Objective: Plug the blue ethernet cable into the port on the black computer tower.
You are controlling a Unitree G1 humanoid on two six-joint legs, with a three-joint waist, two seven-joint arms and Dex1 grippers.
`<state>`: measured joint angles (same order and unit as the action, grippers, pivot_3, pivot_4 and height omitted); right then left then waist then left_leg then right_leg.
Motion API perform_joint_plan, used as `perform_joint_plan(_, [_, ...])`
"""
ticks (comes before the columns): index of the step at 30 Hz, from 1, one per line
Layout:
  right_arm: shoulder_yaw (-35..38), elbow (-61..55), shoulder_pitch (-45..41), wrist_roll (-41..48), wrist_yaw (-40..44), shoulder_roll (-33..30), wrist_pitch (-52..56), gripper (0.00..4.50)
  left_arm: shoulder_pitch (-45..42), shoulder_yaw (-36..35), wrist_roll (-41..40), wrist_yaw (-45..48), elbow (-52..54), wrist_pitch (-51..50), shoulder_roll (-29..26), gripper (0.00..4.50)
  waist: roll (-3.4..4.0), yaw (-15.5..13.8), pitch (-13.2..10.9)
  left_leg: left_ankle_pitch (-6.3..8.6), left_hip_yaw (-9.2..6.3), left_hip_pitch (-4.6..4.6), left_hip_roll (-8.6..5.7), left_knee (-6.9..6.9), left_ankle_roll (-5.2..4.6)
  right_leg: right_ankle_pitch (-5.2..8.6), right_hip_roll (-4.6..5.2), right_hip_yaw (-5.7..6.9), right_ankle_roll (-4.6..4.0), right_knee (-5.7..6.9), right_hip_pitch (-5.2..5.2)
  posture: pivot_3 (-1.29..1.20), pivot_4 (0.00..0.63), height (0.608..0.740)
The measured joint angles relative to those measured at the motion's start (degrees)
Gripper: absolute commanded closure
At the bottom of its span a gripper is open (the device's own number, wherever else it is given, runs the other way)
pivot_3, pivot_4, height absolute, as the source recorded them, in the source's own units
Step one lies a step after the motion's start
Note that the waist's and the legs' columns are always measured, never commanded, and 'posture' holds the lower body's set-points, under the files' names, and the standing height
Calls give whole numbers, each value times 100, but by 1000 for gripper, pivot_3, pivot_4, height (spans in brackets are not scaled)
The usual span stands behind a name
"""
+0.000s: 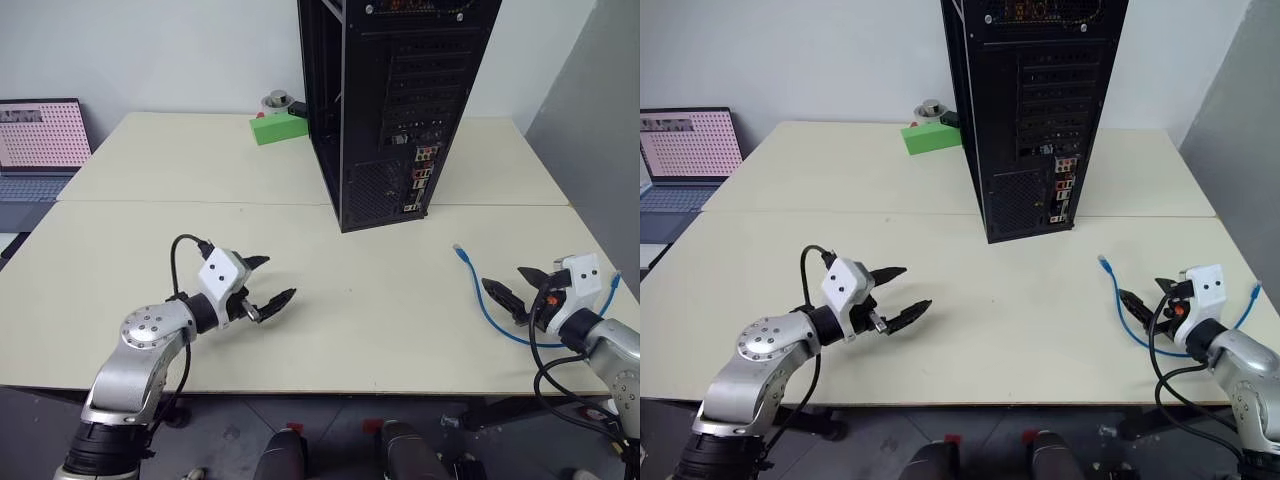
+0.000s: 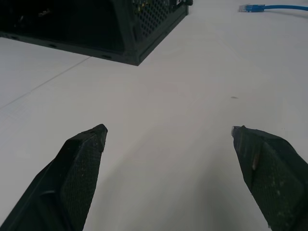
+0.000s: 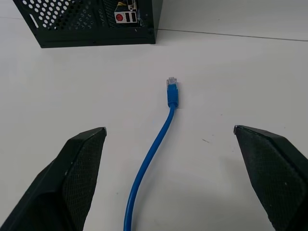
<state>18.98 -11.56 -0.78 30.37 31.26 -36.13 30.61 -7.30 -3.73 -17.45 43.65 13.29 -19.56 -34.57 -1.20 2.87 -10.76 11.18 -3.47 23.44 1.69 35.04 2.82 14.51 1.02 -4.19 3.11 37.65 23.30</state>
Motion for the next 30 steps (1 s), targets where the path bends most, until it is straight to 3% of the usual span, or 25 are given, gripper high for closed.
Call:
perform_joint_plan(12, [-11, 0, -47, -107, -48, 57, -3, 0, 92, 98, -16, 74, 214, -157, -30, 73, 0, 1, 0, 0, 0, 0, 0, 0, 0, 0, 0, 0, 0, 0, 1, 0, 150, 740])
perform_joint_plan(19, [-328, 103, -602, -376, -345, 360, -8, 0, -257, 492, 44, 65, 357, -517, -18, 73, 0, 6, 0, 0, 0, 1, 0, 0, 0, 0, 0, 0, 0, 0, 1, 0, 150, 740])
perform_joint_plan(30, [-1007, 1833, -1435, -1276, -443, 585, -654, 0, -759, 661, -455, 206, 614, -1141, 172, 73, 0, 23, 0, 0, 0, 1, -1, 0, 0, -14, -2, 1, 25, 2, 2, 0, 150, 740])
